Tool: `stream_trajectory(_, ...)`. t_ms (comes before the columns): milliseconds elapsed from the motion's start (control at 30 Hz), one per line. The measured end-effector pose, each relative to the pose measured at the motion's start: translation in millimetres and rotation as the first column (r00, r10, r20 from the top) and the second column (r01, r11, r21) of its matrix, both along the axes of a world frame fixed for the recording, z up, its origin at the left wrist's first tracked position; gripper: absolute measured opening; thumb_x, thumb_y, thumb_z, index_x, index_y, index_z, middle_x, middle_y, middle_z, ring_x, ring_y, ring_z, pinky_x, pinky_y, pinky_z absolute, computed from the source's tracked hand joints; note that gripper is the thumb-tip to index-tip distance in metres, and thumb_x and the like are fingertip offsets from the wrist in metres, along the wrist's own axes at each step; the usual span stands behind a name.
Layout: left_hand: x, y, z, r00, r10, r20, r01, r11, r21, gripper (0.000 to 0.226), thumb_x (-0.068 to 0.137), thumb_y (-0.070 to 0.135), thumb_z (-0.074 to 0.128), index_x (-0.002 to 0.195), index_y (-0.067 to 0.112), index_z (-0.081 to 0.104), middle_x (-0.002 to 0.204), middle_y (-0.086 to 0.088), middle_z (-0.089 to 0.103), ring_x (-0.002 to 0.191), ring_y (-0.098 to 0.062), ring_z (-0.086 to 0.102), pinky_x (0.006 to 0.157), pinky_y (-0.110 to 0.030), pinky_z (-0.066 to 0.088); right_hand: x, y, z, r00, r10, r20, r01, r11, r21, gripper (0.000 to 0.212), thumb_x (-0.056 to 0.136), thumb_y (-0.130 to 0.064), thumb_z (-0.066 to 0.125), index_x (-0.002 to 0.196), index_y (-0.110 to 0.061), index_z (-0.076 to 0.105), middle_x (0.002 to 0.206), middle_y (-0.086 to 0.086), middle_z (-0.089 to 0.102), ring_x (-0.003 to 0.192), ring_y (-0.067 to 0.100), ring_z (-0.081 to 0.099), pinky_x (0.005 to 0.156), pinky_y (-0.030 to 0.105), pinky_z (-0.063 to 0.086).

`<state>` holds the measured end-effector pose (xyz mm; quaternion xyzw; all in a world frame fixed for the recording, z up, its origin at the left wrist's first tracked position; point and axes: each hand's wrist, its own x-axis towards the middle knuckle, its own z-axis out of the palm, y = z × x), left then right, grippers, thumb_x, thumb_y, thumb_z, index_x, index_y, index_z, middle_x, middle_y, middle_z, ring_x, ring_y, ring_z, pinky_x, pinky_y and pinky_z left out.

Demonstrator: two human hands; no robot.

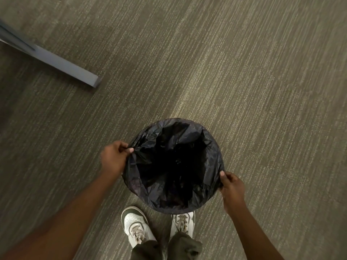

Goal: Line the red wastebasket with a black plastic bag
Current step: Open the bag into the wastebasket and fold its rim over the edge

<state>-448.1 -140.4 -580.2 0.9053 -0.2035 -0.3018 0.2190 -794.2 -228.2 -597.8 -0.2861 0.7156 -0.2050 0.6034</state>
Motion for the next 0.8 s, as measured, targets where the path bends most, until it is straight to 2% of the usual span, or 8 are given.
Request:
stream_trajectory(100,13,-4,-8,0.970,0.122,-0.212,-0.127,0.992,-0.009,0.006,0.084,0.007,0.066,0.085,0.002,0.064,0.079,-0.015,0.063,0.076,-0.025,0.059,0.069,-0.036,0.049,-2,-1,2,0.999,-0.020,0.047,0.018,0.999,0.036,0.017,0.093,-0.010,0.057,0.092,0.005,0.064,0.094,0.022,0.068,0.089,0.034,0.065,0.084,0.047,0.054)
stream_trajectory(167,20,-8,-15,0.914,0.225,-0.338,-0.238,0.971,0.003,0.011,0.090,0.004,0.058,0.080,0.004,0.061,0.075,-0.014,0.059,0.077,-0.026,0.056,0.063,-0.035,0.046,-3,-2,0,0.999,-0.034,0.033,0.033,0.998,0.051,0.016,0.093,-0.008,0.056,0.087,0.004,0.063,0.092,0.022,0.065,0.090,0.034,0.062,0.087,0.051,0.050)
stream_trajectory(233,25,-13,-25,0.886,0.265,-0.381,-0.263,0.963,0.059,0.013,0.094,0.006,0.051,0.089,-0.001,0.061,0.081,-0.016,0.059,0.077,-0.027,0.054,0.058,-0.032,0.043,-4,-3,-2,0.999,-0.046,0.013,0.045,0.997,0.060,0.014,0.092,-0.007,0.057,0.090,0.006,0.061,0.095,0.024,0.063,0.091,0.033,0.061,0.088,0.051,0.049)
stream_trajectory(400,25,-20,-36,0.959,0.011,-0.283,0.063,0.966,0.252,0.020,0.094,0.010,0.051,0.100,-0.001,0.065,0.085,-0.015,0.058,0.074,-0.025,0.053,0.065,-0.035,0.046,2,-7,-8,0.984,-0.014,-0.177,0.026,0.997,0.066,0.018,0.089,-0.008,0.062,0.072,-0.003,0.063,0.074,0.014,0.064,0.067,0.025,0.061,0.060,0.033,0.052)
stream_trajectory(500,22,-22,-35,0.942,-0.133,-0.309,0.245,0.901,0.357,0.023,0.093,0.005,0.048,0.106,-0.002,0.067,0.088,-0.015,0.060,0.077,-0.025,0.055,0.069,-0.032,0.042,6,-11,-12,0.953,0.016,-0.302,0.023,0.992,0.123,0.020,0.089,-0.005,0.061,0.069,-0.005,0.063,0.076,0.015,0.065,0.067,0.026,0.062,0.060,0.034,0.054)
stream_trajectory(600,21,-19,-34,0.942,-0.059,-0.332,0.195,0.898,0.395,0.025,0.094,0.011,0.047,0.108,0.005,0.067,0.095,-0.021,0.066,0.076,-0.026,0.058,0.068,-0.034,0.047,10,-16,-15,0.941,0.044,-0.337,0.018,0.984,0.179,0.017,0.089,-0.002,0.057,0.072,-0.002,0.063,0.073,0.012,0.063,0.064,0.024,0.059,0.059,0.033,0.050)
stream_trajectory(700,16,-20,-30,0.957,0.024,-0.288,0.092,0.919,0.383,0.034,0.097,0.024,0.045,0.102,0.000,0.067,0.091,-0.024,0.068,0.075,-0.032,0.065,0.074,-0.041,0.055,18,-24,-14,0.928,0.065,-0.367,0.004,0.983,0.185,0.029,0.082,0.005,0.047,0.056,-0.008,0.045,0.061,0.005,0.044,0.054,0.020,0.039,0.051,0.031,0.032)
stream_trajectory(800,8,-22,-22,0.998,0.027,-0.052,-0.010,0.954,0.301,0.048,0.100,0.033,0.033,0.101,-0.004,0.063,0.100,-0.027,0.066,0.092,-0.041,0.063,0.076,-0.040,0.048,29,-32,-5,0.870,0.082,-0.486,-0.050,0.996,0.079,0.007,0.082,-0.005,0.048,0.082,-0.008,0.053,0.079,0.012,0.051,0.071,0.026,0.050,0.059,0.037,0.042)
